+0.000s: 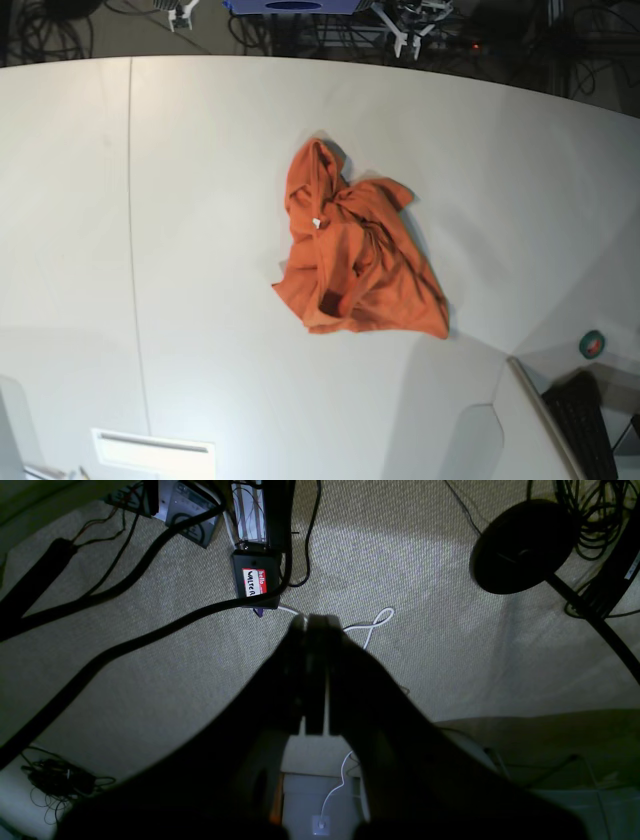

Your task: Layout the t-shirt on the table in an organized manner, then fold the t-shirt properly

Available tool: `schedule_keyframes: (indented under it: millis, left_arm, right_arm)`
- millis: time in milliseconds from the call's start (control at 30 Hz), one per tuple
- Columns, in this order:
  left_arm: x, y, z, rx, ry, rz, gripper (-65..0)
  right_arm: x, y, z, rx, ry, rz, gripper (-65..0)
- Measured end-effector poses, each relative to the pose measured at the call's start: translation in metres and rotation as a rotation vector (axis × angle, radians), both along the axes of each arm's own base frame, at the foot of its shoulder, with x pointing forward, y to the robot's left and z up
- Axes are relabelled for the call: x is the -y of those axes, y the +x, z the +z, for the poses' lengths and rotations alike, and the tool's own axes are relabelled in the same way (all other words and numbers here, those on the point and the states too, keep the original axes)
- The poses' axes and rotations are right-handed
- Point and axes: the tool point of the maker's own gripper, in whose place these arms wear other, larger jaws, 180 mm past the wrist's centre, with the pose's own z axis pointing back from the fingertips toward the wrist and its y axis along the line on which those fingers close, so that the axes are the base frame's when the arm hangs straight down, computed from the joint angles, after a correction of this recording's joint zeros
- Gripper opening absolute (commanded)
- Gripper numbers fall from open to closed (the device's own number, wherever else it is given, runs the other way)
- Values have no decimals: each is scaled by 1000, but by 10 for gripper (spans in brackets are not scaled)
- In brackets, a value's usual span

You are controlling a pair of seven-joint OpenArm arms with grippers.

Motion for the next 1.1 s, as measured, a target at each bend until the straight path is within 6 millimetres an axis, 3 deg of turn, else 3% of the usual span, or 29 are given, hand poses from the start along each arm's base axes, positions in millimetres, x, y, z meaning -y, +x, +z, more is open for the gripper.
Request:
schedule_keyframes:
  millis: [100, 633, 800, 867, 1000, 1100]
  left_arm:
    - [0, 0, 0, 0, 0, 0, -650]
    - [-1, 0, 0, 0, 2, 0, -650]
    - [-20, -2, 1, -1, 29, -8, -650]
    - [-28, -4, 3, 12, 42, -14, -650]
    - [-44, -12, 16, 74, 58, -42, -650]
    - [-56, -27, 28, 89, 54, -72, -650]
  right_arm:
    - [7, -10, 0, -62, -14, 2, -650]
    - [7, -13, 1, -72, -14, 2, -650]
    - [5, -40, 5, -117, -11, 1, -650]
    - [5, -42, 5, -121, -11, 1, -650]
    - [11, -27, 10, 0, -29, -77, -650]
    - [26, -45, 25, 30, -64, -119, -650]
